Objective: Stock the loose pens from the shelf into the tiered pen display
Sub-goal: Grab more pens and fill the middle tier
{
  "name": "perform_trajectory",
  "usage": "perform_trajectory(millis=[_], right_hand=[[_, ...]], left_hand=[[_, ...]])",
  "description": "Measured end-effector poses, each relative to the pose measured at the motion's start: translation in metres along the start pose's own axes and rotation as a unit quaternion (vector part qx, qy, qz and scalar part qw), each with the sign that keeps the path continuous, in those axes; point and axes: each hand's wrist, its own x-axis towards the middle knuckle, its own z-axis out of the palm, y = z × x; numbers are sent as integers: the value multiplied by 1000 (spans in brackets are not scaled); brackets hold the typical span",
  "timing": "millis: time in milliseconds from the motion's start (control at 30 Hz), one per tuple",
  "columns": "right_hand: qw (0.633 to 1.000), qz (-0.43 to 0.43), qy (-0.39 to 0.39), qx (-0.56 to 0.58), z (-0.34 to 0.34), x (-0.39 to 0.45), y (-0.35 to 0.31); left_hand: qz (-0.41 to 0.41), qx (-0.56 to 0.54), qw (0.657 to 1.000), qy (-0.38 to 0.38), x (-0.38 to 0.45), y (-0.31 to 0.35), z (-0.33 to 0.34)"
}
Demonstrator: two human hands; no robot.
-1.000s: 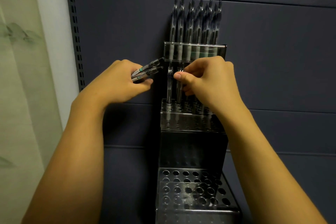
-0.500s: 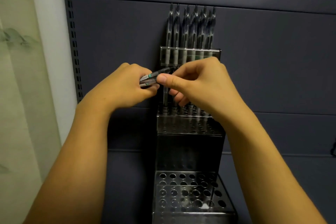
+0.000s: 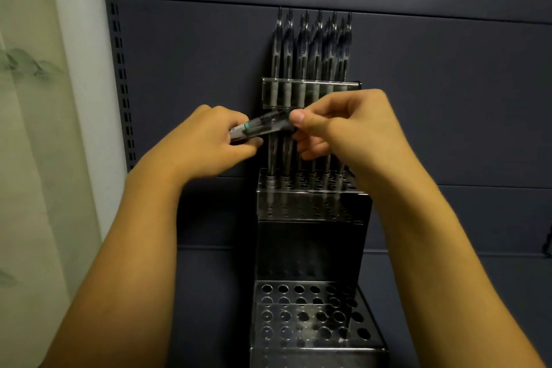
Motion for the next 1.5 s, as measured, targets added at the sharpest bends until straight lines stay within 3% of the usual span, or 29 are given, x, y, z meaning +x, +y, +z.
perform_trajectory(millis=[200, 433, 633, 1000, 1200, 1500], right_hand=[[983, -9, 31, 180, -34, 5, -4], [945, 19, 50, 321, -49, 9, -4], [971, -32, 101, 212, -41, 14, 6], [996, -33, 65, 51, -15, 22, 23], [995, -49, 84, -27, -15, 21, 23], [983, 4, 17, -181, -5, 14, 19]], left_hand=[[-40, 6, 998, 51, -5, -16, -10], [-31, -4, 999, 40, -3, -12, -6], [-28, -5, 999, 35, -2, -12, -4], [-26, -12, 999, 32, -2, -12, -3], [-25, -9, 999, 30, 0, -14, -2], [-24, -17, 999, 33, -1, -14, -3]])
